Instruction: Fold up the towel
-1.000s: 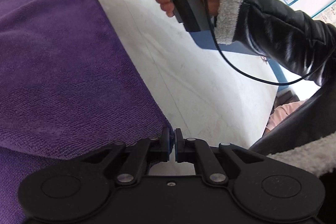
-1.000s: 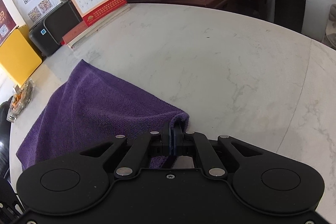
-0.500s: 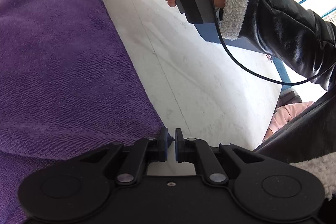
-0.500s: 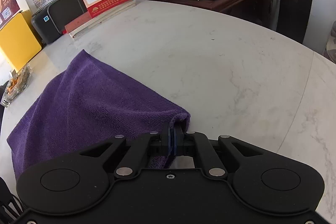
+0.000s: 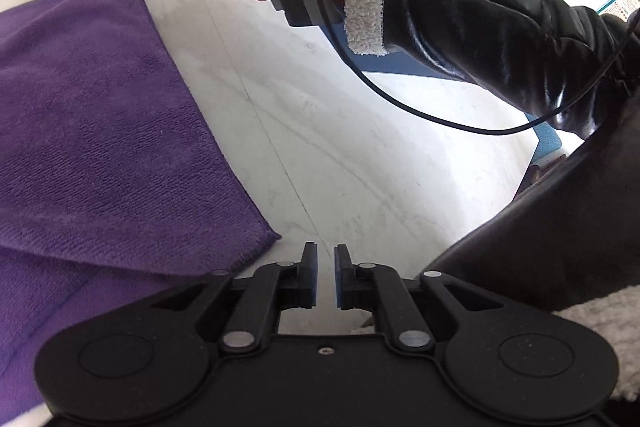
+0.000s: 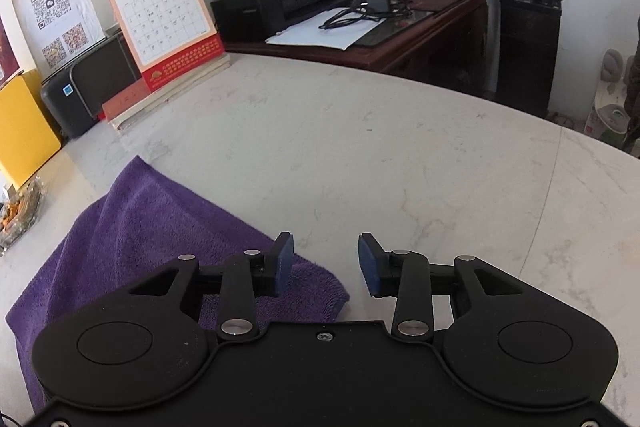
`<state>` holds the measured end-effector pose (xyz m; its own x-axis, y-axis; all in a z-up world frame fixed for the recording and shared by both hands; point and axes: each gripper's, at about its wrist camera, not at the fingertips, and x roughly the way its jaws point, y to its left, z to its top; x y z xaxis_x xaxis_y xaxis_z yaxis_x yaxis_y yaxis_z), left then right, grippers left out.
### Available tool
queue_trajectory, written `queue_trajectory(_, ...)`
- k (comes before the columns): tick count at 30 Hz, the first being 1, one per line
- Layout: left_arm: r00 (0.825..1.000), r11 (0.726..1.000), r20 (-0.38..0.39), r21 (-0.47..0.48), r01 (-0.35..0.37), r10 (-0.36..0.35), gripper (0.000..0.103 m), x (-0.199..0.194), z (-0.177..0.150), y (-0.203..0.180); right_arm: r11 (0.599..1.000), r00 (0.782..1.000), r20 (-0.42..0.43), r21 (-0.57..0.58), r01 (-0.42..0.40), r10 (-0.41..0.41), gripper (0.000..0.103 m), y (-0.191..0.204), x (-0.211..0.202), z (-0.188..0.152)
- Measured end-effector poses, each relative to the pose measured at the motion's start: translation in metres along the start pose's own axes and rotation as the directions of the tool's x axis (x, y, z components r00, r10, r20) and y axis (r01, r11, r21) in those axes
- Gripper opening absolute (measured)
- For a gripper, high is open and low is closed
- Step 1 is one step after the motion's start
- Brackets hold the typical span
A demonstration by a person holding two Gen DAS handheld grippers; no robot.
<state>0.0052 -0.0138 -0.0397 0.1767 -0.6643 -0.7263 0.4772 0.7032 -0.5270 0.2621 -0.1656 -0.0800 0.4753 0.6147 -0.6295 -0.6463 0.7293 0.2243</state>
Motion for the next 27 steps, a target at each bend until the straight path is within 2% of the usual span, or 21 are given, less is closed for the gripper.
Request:
queue_trajectory(2, 0.999, 1.000, 0.032, 0.000, -0.024, 0.024, 0.012, -0.015, -0.007, -0.003, 1.000, 0.999, 0.025, 0.009, 0.023, -0.023, 0.035, 0.000, -0.010, 0.002)
queue_trajectory(7, 0.987, 0.995, 0.125, -0.022, -0.099, 0.101, 0.016, -0.054, -0.018, -0.005, 0.998, 0.994, 0.083, -0.002, 0.067, -0.067, 0.036, 0.013, -0.059, -0.001)
queue_trajectory(8, 0.984, 0.993, 0.135, -0.033, -0.117, 0.120, 0.016, -0.061, -0.020, -0.004, 0.998, 0.994, 0.083, -0.015, 0.069, -0.067, 0.040, 0.018, -0.070, -0.003)
queue_trajectory(11, 0.963, 0.975, 0.155, -0.057, -0.215, 0.221, 0.016, -0.086, -0.026, 0.005, 0.996, 0.996, 0.071, -0.071, 0.050, -0.045, 0.043, 0.047, -0.106, -0.018)
queue_trajectory(14, 0.929, 0.938, 0.126, -0.027, -0.347, 0.347, 0.016, -0.097, -0.031, 0.021, 0.992, 0.999, 0.028, -0.127, 0.020, -0.017, 0.044, 0.078, -0.126, -0.041)
queue_trajectory(17, 0.896, 0.896, 0.082, 0.054, -0.441, 0.436, 0.016, -0.082, -0.041, 0.038, 0.976, 0.996, -0.093, -0.217, -0.007, -0.013, 0.044, 0.118, -0.120, -0.081)
queue_trajectory(20, 0.879, 0.856, 0.070, 0.206, -0.475, 0.471, 0.016, -0.060, -0.045, 0.045, 0.958, 0.982, -0.185, -0.286, -0.009, -0.046, 0.044, 0.145, -0.094, -0.108)
queue_trajectory(23, 0.875, 0.806, 0.074, 0.359, -0.471, 0.478, 0.017, -0.043, -0.053, 0.057, 0.955, 0.977, -0.204, -0.296, -0.002, -0.061, 0.044, 0.159, -0.069, -0.107)
queue_trajectory(26, 0.867, 0.767, 0.073, 0.432, -0.474, 0.494, 0.017, -0.037, -0.061, 0.064, 0.949, 0.975, -0.208, -0.314, 0.015, -0.084, 0.044, 0.166, -0.049, -0.099)
queue_trajectory(27, 0.870, 0.759, 0.079, 0.455, -0.465, 0.486, 0.017, -0.037, -0.063, 0.065, 0.950, 0.974, -0.208, -0.313, 0.017, -0.086, 0.044, 0.166, -0.041, -0.095)
